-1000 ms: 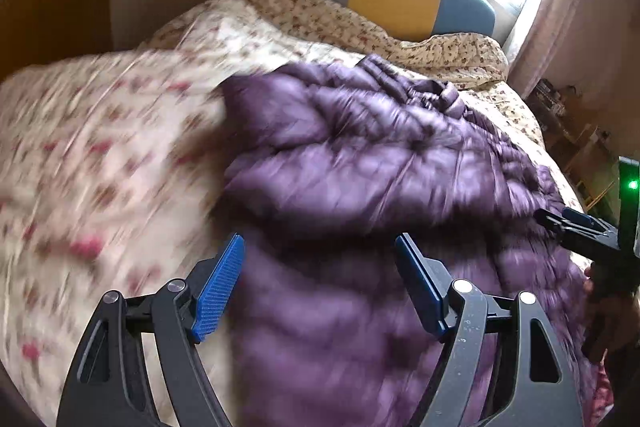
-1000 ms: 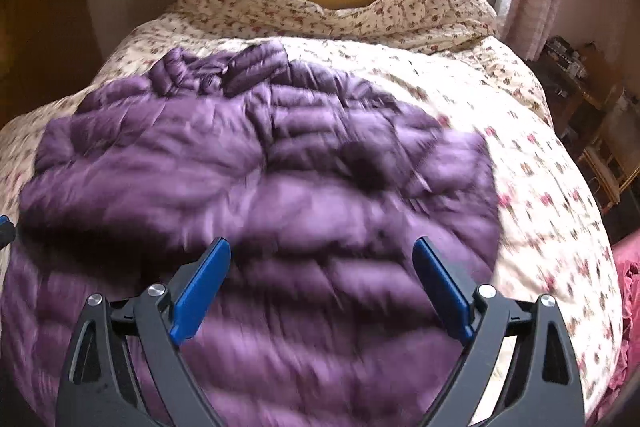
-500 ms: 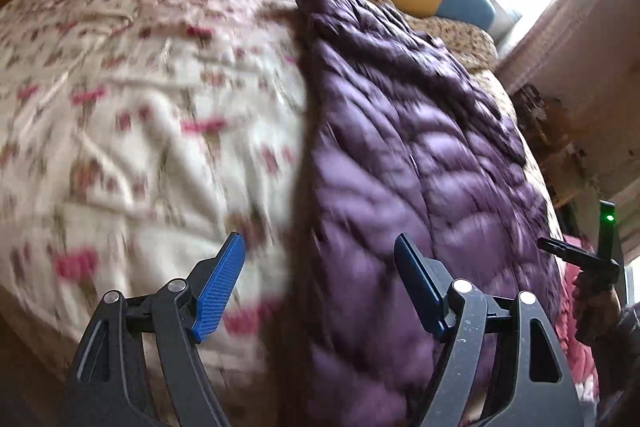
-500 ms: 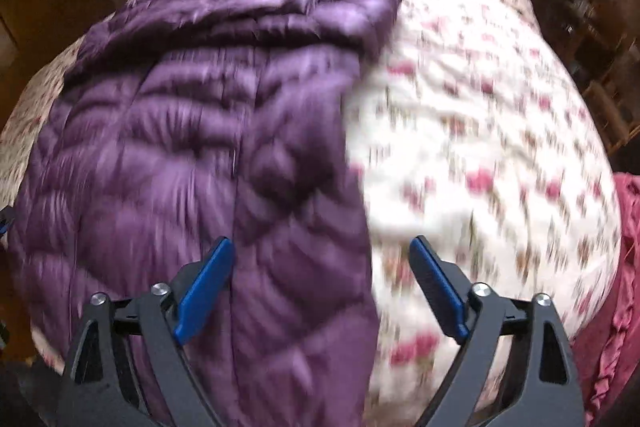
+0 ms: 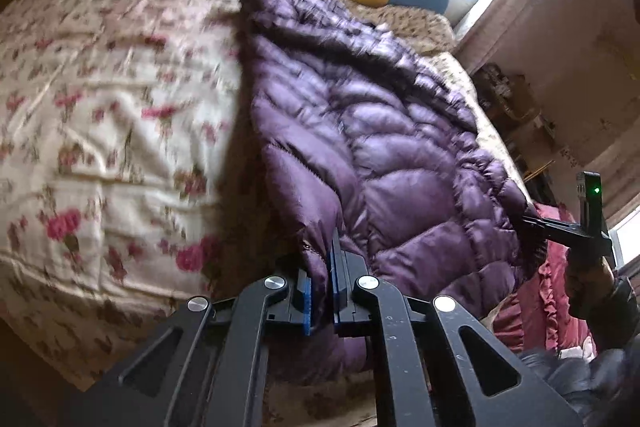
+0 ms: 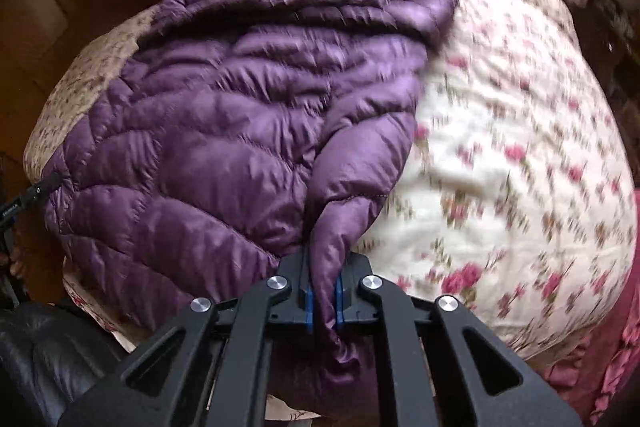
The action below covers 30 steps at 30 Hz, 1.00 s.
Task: Fold large clothes
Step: 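Lift the hem with both grippers and fold it toward the collar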
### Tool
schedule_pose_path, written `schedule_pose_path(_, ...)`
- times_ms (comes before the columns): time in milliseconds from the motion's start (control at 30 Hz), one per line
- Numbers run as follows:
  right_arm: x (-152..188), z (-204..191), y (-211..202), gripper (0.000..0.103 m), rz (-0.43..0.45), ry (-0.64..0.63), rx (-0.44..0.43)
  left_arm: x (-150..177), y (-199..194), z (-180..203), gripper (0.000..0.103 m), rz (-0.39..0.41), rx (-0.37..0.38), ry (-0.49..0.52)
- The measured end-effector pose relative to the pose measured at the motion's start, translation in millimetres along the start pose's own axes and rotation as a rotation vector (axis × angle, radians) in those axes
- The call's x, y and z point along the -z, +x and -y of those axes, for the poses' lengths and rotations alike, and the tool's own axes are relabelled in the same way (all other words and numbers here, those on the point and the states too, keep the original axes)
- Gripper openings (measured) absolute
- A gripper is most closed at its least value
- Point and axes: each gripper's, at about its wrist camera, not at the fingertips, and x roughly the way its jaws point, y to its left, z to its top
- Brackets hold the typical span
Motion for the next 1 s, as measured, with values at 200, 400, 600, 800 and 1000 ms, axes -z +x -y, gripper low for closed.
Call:
schedule_pose_path(200,-34,-18,-25,0.006,0.117,-0.073,0.036,-41,-12,14,0.007,0.071,0.041,0.044)
schedule_pose_path(400,-93,-38,-15,0.006,0.206,-0.096,0.091,-93,-4,19,0.005,0.146,0.050,0.060)
schedule_pose_path(600,-154,-31,7,0.005,0.254,-0.043,0.134,-158,30,14,0.004,0.171,0.025,0.056)
schedule_pose_path(800,-219,-14,44,0.006,0.224,0.026,0.161,-220,72,9,0.004,0.156,-0.023,0.058)
schedule_pose_path(1000,-262,10,92,0.007,0.164,0.107,0.188,-269,119,-8,0.004,0.139,-0.094,0.008)
